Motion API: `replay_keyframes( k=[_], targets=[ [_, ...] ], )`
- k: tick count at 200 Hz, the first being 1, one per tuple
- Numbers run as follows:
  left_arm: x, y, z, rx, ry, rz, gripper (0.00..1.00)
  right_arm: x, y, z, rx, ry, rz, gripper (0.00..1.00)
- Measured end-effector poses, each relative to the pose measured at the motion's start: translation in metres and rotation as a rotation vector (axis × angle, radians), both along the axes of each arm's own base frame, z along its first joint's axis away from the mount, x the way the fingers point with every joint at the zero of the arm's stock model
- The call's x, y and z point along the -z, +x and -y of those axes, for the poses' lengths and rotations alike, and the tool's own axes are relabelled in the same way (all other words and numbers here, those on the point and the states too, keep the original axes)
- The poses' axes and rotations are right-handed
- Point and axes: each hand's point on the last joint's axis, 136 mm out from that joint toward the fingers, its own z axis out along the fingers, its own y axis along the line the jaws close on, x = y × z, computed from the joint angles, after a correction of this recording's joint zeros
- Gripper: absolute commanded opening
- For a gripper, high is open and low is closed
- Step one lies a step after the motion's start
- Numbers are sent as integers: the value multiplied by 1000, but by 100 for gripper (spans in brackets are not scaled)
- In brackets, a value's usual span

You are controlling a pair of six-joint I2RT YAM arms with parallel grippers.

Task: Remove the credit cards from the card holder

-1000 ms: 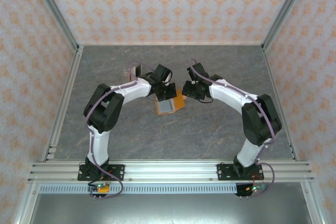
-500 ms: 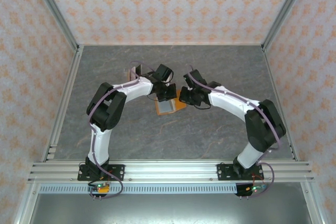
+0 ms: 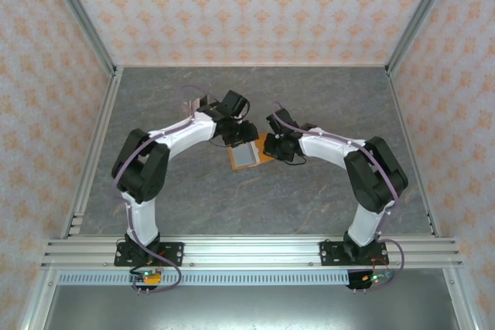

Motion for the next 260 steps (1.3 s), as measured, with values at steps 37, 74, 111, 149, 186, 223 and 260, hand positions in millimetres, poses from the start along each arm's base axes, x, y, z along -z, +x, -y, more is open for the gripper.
replay_keyframes(
  k=[37, 74, 111, 149, 186, 223, 260],
  targets=[
    [5, -11, -32, -76, 22, -26, 54, 3, 1, 2, 16, -10, -5, 24],
    [23, -24, -39, -95, 37, -83, 54, 14, -1, 5, 24, -31, -28, 25],
    [24, -26, -35, -88, 12, -97, 50, 20, -3, 6, 37, -38, -48, 25],
    [30, -26, -31, -80, 0, -109, 50, 22, -3, 6, 40, -38, -51, 25],
    [38, -26, -28, -72, -11, -128, 49, 22, -3, 6, 43, -36, -53, 25],
    [43, -27, -25, -64, -21, -142, 46, 22, -3, 6, 46, -35, -55, 25],
    [47, -28, -24, -61, -23, -153, 49, 23, -4, 6, 46, -36, -56, 25]
  ],
)
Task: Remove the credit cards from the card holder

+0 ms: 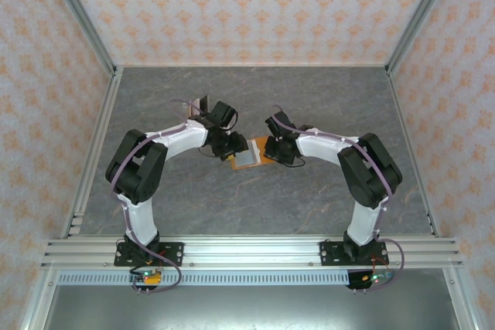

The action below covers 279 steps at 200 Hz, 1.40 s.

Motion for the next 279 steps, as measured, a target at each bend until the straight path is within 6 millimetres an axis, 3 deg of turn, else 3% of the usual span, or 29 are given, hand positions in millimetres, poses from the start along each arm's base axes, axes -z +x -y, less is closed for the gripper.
replay_keyframes(
  k=[36, 129, 163, 200, 226, 258, 279],
  targets=[
    [2, 0, 3, 3, -16, -6, 49, 1, 0, 0, 0, 0, -2, 25],
    [-2, 3, 19, 25, -107, -7, 35, 1, 0, 0, 0, -1, -4, 25],
    [-4, 4, 22, 34, -124, 2, 25, 1, 0, 0, 0, 0, -4, 24],
    [-6, 1, 20, 39, -125, 9, 10, 1, -1, -1, -2, 3, -5, 25],
    [-15, -2, 15, 56, -120, 34, 5, -1, -6, -7, -20, 30, -20, 26],
    [-14, -17, -3, 77, -72, 20, 4, -4, -24, -21, -62, 73, -52, 27],
    [-17, -22, -10, 95, -48, 20, 10, -7, -34, -32, -81, 102, -68, 28]
  ],
)
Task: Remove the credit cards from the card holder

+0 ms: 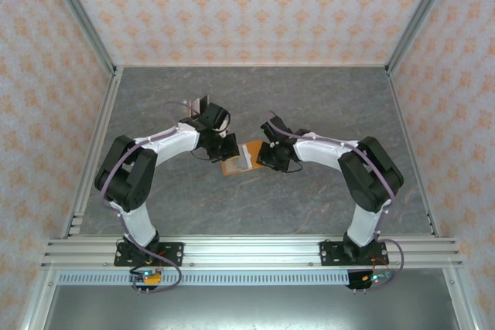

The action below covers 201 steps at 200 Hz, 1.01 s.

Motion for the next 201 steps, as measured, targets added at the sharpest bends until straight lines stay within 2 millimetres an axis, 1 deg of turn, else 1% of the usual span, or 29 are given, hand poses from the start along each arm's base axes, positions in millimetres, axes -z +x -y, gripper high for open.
replay_keyframes(
  k=[25, 48, 76, 103, 127, 143, 177, 201],
  targets=[
    [-1, -2, 0, 9, -5, -6, 26, -7, 0, -4, 3, 23, 10, 28],
    [-3, -3, 5, 19, -34, -11, 35, -19, 3, -4, 12, 34, 40, 28],
    [-8, -2, 11, 24, -74, -11, 46, -37, 10, 2, 39, 29, 106, 28],
    [-12, 1, 16, 15, -104, -3, 51, -48, 13, 10, 61, 12, 149, 28],
    [-15, 4, 21, 8, -129, 4, 55, -49, 14, 18, 87, -18, 169, 28],
    [-19, 6, 28, 12, -154, 18, 58, -49, 13, 25, 101, -42, 178, 27],
    [-31, 9, 46, 23, -222, 43, 59, -54, 15, 33, 123, -69, 200, 27],
    [-32, 10, 49, 26, -231, 49, 59, -55, 16, 37, 134, -86, 211, 27]
  ],
)
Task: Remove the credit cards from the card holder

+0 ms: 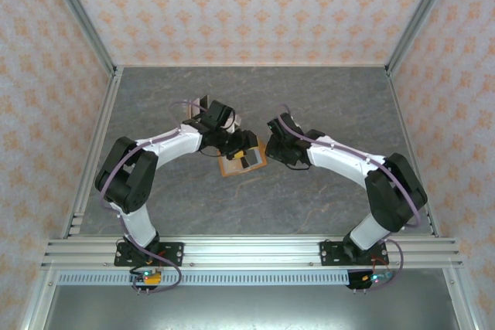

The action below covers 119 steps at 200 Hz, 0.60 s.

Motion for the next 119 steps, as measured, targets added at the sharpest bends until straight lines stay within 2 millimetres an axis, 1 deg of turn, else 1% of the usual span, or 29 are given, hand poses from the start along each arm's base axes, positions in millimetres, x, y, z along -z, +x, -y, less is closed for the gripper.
replay_keyframes(
  k=[28, 42, 55, 67, 82, 101, 119],
  targets=[
    [3, 4, -6, -23, 24, 9, 58, -2, 0, 2, 0, -7, 9, 24],
    [7, 7, -15, -54, 45, 8, 50, -2, 0, 1, -13, -9, 11, 23],
    [12, 6, -28, -91, 63, -3, 45, -3, -1, -1, -32, -6, 9, 22],
    [16, 4, -38, -114, 74, -13, 41, -7, 1, -7, -56, 5, 11, 21],
    [21, 5, -48, -144, 90, -22, 39, -9, 6, -16, -87, 19, 11, 19],
    [23, 4, -49, -149, 95, -28, 37, -5, 10, -30, -128, 31, -3, 18],
    [25, 3, -49, -154, 93, -35, 36, 6, 11, -42, -159, 40, -30, 18]
  ],
)
